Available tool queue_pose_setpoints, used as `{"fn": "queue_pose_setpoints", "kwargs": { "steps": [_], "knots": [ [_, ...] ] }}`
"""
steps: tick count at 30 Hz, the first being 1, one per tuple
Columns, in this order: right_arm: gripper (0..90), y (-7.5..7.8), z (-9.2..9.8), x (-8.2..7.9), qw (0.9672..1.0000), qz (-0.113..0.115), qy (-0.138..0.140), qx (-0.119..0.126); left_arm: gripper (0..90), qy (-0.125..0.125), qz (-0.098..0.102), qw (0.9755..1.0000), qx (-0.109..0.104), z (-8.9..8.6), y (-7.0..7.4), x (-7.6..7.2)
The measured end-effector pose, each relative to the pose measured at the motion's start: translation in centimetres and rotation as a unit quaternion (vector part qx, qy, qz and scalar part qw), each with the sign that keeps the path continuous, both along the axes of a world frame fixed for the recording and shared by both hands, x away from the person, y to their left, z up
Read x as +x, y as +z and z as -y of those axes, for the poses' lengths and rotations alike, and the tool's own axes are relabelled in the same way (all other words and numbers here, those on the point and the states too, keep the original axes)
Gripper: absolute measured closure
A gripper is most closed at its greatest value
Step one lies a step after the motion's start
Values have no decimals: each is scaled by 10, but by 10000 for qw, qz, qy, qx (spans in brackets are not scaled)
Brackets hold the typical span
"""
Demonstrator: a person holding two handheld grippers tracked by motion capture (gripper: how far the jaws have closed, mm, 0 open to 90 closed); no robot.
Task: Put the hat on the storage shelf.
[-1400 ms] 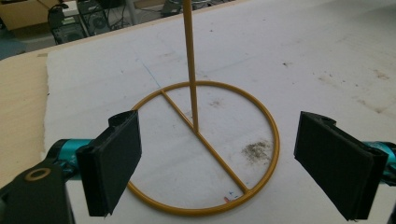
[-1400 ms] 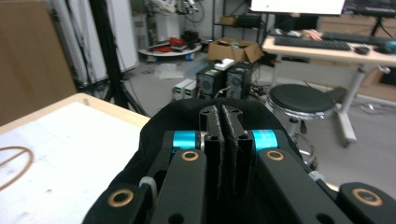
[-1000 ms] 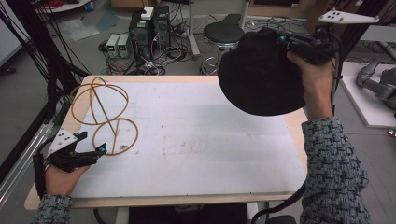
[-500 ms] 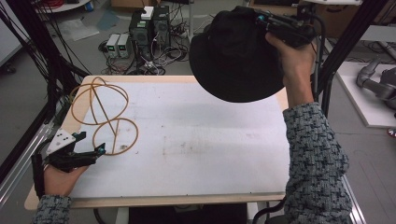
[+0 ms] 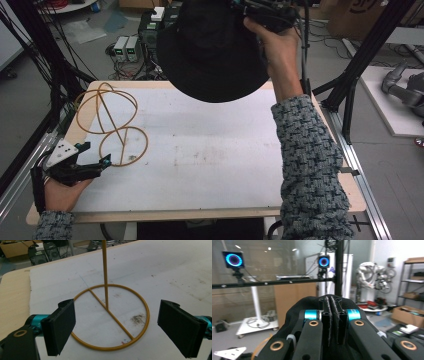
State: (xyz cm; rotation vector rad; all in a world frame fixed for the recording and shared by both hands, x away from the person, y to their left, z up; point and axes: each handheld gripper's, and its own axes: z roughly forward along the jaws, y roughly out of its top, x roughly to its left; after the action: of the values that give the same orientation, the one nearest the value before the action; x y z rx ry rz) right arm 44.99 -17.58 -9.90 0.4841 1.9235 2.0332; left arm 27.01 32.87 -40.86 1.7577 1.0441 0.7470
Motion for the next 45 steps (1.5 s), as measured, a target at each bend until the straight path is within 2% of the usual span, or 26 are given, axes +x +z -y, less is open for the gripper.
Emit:
{"fn": "queue_pose_setpoints", "kwargs": {
  "steps": [1,6,13,16,17,24,28,38,45],
  "knots": [
    [883,0,0,0,10000,0,0,0,152,0,0,10000,0,0,0,0],
    [883,-9,-28,12,9985,-195,465,227,153,4,-2,10000,0,-1,0,-2],
    [883,-19,-54,20,9964,-365,718,267,153,-2,11,10000,26,-2,-1,-7],
    [883,-17,-72,22,9953,-356,894,128,153,-4,6,10000,41,-2,-1,-8],
    [883,-17,-72,22,9953,-356,894,128,153,-7,4,10000,47,-2,-1,-9],
    [883,-7,-111,20,9913,-329,1269,66,152,-40,25,10000,73,-4,0,-14],
    [883,-7,-127,18,9897,-315,1394,35,153,-41,52,10000,71,-6,0,-17],
    [882,-22,-169,21,9841,-507,1701,-46,153,-43,44,9999,102,-6,0,-20],
    [882,-32,-191,21,9807,-597,1854,-152,153,-3,41,9999,95,-9,0,-22]
  ]
}}
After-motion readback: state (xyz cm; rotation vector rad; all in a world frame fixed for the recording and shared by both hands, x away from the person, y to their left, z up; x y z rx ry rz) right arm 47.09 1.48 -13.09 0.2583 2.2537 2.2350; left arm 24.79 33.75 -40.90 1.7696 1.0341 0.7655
